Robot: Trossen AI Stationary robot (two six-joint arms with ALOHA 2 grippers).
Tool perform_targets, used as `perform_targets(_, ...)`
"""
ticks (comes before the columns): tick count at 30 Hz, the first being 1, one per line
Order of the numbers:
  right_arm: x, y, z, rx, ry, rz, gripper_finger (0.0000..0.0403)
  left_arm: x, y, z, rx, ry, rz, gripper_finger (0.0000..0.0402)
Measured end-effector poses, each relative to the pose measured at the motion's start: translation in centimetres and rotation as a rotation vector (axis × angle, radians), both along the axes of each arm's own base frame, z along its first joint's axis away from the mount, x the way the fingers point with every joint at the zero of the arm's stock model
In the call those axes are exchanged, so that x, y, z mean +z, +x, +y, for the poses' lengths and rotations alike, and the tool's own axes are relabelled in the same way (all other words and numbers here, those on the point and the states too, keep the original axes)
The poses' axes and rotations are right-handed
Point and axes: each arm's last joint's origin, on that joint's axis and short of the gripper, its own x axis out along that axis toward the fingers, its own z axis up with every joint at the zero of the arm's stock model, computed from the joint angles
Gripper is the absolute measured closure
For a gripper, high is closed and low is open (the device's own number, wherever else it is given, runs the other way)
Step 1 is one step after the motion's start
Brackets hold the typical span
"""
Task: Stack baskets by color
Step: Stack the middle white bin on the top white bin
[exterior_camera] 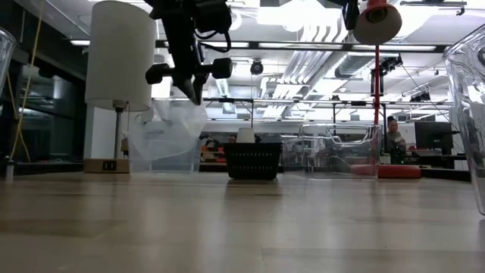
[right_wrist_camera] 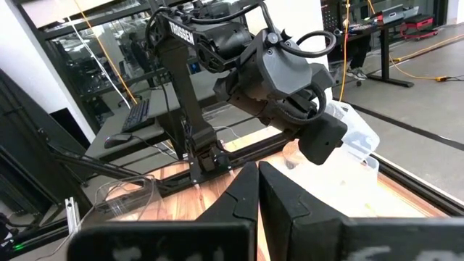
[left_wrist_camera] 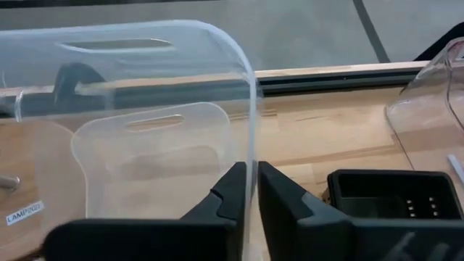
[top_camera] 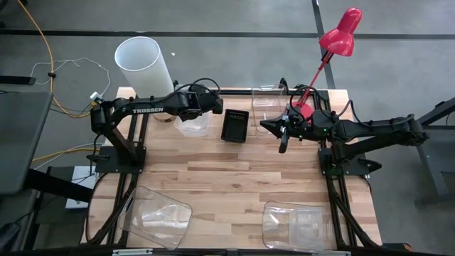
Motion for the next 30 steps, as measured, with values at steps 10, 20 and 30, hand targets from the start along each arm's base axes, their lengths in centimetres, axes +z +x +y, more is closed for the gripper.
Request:
perform_targets(10, 0.0, 0.0, 0.0, 0.000, 0.000, 0.000, 0.0402, 0.0, 0.1, -0.1, -0.034, 0.000, 0.028, 0.0292)
perform_targets(20, 0.0, 0.0, 0.0, -0.001, 0.000, 0.001, 0.0402, 1.6, -0.3, -0.6, -0.096, 0.023, -0.008, 0.0214)
perform_targets(30, -0.1, 0.0, 0.0, -0.001, -0.001, 0.014, 0.0402, 5.6, -2.2, -2.8, -0.394, 0.065, 0.058, 0.0190)
